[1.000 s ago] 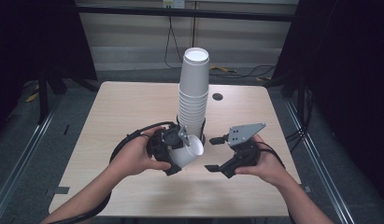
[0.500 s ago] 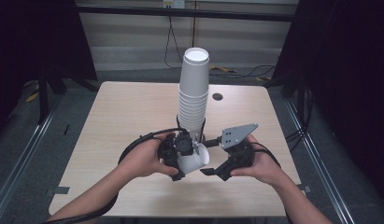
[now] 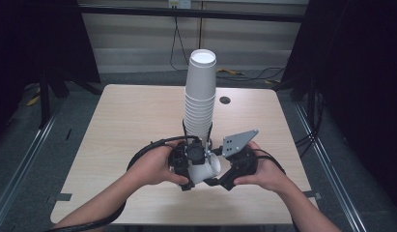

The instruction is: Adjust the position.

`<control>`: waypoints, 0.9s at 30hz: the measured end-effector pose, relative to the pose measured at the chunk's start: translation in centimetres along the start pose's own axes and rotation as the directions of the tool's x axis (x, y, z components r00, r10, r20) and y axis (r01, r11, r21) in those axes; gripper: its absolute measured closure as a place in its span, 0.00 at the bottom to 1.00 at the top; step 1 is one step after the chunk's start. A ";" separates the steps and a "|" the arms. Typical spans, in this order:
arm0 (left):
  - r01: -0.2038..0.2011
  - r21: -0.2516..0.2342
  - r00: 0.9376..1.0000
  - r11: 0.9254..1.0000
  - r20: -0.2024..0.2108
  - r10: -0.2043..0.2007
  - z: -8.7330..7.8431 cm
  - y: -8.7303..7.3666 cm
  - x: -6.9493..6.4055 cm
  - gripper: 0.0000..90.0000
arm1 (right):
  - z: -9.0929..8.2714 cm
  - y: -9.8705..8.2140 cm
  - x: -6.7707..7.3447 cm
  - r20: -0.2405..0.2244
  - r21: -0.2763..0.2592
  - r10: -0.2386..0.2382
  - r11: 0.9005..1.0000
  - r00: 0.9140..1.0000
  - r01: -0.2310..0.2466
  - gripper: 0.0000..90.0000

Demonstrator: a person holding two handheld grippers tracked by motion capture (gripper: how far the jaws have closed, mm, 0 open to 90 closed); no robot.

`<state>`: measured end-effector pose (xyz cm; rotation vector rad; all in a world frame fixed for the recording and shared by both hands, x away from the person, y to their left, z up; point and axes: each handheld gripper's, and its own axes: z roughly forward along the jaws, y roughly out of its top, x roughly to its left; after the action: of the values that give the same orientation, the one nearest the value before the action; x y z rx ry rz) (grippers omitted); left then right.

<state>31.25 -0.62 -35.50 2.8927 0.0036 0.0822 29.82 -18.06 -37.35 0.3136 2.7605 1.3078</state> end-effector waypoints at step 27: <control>-0.044 0.014 0.999 0.999 0.021 0.043 0.0 0.7 0.1 0.17 | 0.8 -0.2 0.1 -0.033 0.038 -0.003 0.999 0.999 0.005 0.21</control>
<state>31.35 -1.34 -35.34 2.9083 -0.0626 0.0605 29.84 -17.56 -38.00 0.2910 2.8147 1.2729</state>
